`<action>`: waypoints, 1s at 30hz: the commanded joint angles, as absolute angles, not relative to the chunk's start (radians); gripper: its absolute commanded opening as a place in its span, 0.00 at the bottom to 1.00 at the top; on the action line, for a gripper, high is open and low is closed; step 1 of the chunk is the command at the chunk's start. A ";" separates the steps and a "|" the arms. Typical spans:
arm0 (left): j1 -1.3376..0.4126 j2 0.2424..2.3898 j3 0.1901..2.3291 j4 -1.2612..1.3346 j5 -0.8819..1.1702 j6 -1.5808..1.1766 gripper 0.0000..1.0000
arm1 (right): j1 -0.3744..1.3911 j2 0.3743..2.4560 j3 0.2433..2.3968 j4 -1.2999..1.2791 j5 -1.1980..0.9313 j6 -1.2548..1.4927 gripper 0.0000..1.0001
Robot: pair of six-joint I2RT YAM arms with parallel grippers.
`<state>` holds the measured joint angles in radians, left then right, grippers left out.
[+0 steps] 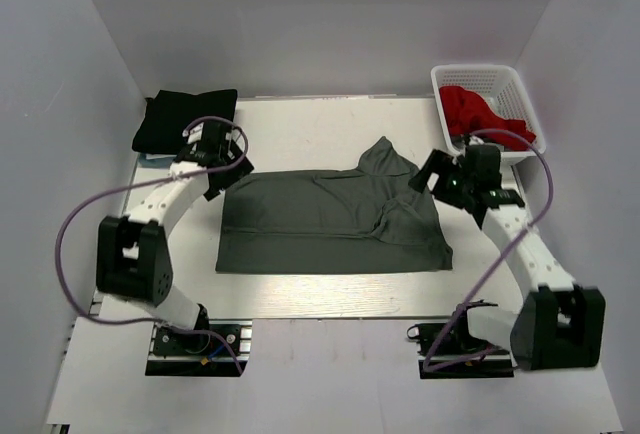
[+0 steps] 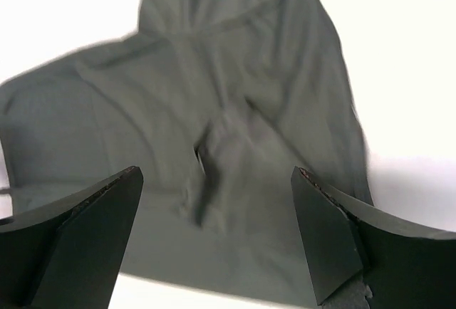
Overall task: Fold and stack the t-shirts
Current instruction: Grap the side of the flattened tshirt furthest away from the robot with both arms
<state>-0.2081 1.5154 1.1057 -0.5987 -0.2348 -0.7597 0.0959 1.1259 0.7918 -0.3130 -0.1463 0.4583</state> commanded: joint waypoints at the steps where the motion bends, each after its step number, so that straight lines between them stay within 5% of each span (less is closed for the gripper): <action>1: -0.160 1.613 1.207 -0.637 -0.324 -0.762 1.00 | 0.120 1.279 0.893 -0.207 -0.161 0.426 0.91; 8: -0.123 1.831 1.333 -0.592 -0.262 -0.753 1.00 | 0.175 1.571 1.184 -0.206 -0.009 0.373 0.91; 11: -0.114 1.902 1.359 -0.581 -0.242 -0.742 0.89 | 0.199 1.704 1.308 -0.222 0.050 0.345 0.91; 12: -0.114 1.917 1.370 -0.581 -0.232 -0.742 0.70 | 0.204 1.757 1.360 -0.229 0.070 0.336 0.91; 15: -0.103 1.966 1.393 -0.581 -0.193 -0.733 0.39 | 0.232 1.891 1.488 -0.265 0.115 0.311 0.91; 17: -0.103 1.977 1.393 -0.581 -0.181 -0.733 0.04 | 0.242 1.963 1.581 -0.296 0.124 0.292 0.91; 18: -0.103 1.977 1.393 -0.572 -0.181 -0.733 0.00 | 0.256 2.023 1.601 -0.302 0.130 0.287 0.91; 26: -0.103 1.956 1.333 -0.552 -0.181 -0.724 0.00 | 0.307 2.203 1.779 -0.246 0.146 0.255 0.91; 30: -0.103 1.947 1.324 -0.552 -0.190 -0.715 0.00 | 0.328 2.276 1.844 -0.262 0.176 0.239 0.83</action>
